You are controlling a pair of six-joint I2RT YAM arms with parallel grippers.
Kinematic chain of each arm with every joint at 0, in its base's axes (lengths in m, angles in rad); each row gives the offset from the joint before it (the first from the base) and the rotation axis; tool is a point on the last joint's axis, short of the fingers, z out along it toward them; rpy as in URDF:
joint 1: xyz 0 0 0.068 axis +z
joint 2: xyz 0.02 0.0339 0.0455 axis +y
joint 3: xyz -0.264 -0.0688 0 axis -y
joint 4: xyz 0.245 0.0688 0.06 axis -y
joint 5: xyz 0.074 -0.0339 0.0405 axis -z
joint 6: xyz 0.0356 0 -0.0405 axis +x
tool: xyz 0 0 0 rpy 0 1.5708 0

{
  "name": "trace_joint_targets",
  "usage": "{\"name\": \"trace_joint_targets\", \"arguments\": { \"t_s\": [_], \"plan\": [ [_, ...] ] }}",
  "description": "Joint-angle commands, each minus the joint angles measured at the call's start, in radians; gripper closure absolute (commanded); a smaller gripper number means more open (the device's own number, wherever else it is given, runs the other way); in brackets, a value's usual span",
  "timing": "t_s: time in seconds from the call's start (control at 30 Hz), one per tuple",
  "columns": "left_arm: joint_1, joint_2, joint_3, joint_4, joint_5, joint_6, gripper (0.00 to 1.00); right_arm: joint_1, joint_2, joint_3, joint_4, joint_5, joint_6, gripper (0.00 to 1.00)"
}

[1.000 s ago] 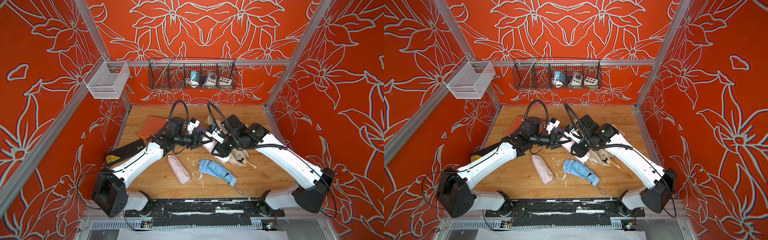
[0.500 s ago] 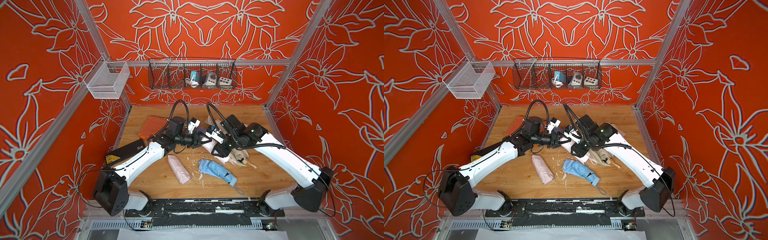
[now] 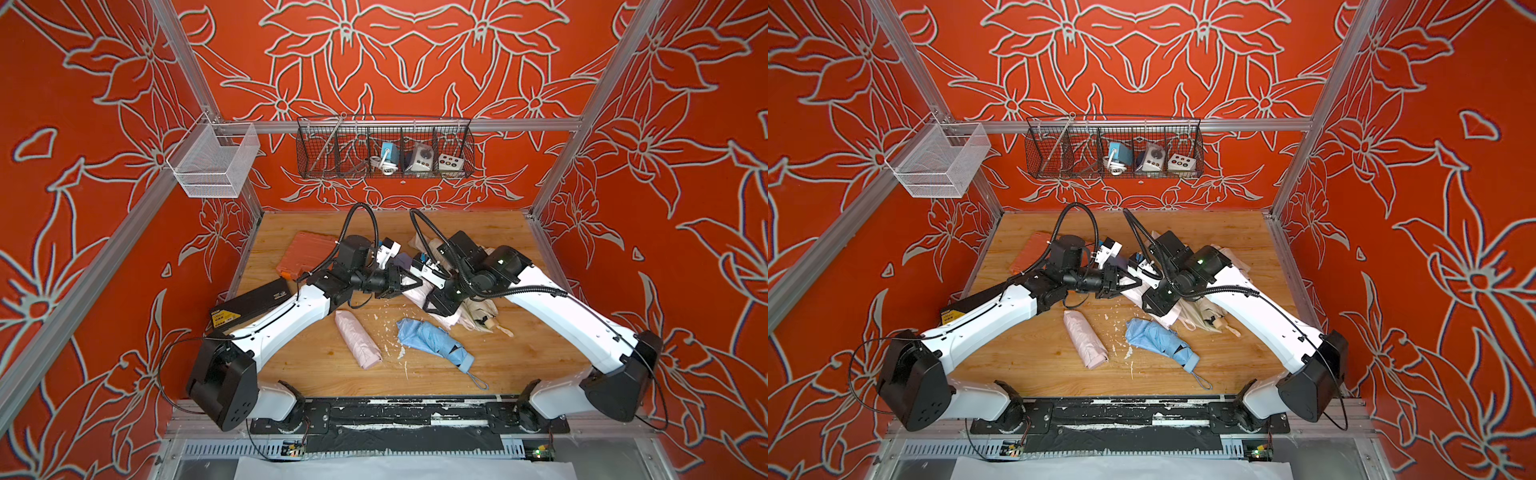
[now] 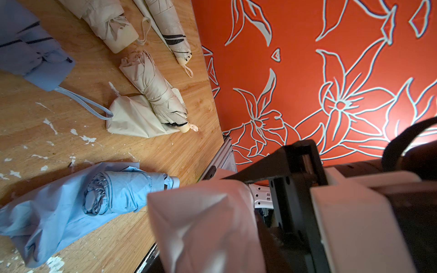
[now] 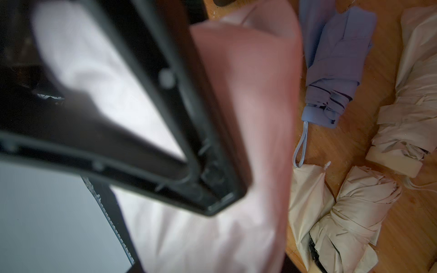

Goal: Take umbrellas out of sleeves
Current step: Pick up the umbrella from the center of the board.

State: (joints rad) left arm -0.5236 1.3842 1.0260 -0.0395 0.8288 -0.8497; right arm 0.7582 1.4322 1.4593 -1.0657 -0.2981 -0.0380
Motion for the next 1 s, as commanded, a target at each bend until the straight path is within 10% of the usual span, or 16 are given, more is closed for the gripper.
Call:
{"name": "trace_joint_targets", "arguments": {
  "t_s": [0.0, 0.97],
  "plan": [
    [0.005, -0.001, -0.020, 0.003, 0.010, 0.011, 0.86, 0.003, -0.012, 0.039, 0.010, 0.023, -0.006, 0.44],
    [0.110, -0.008, -0.138, 0.138, 0.044, -0.094, 0.91, -0.076, -0.220, 0.048, 0.080, 0.133, 0.095, 0.01]
  ]
}}
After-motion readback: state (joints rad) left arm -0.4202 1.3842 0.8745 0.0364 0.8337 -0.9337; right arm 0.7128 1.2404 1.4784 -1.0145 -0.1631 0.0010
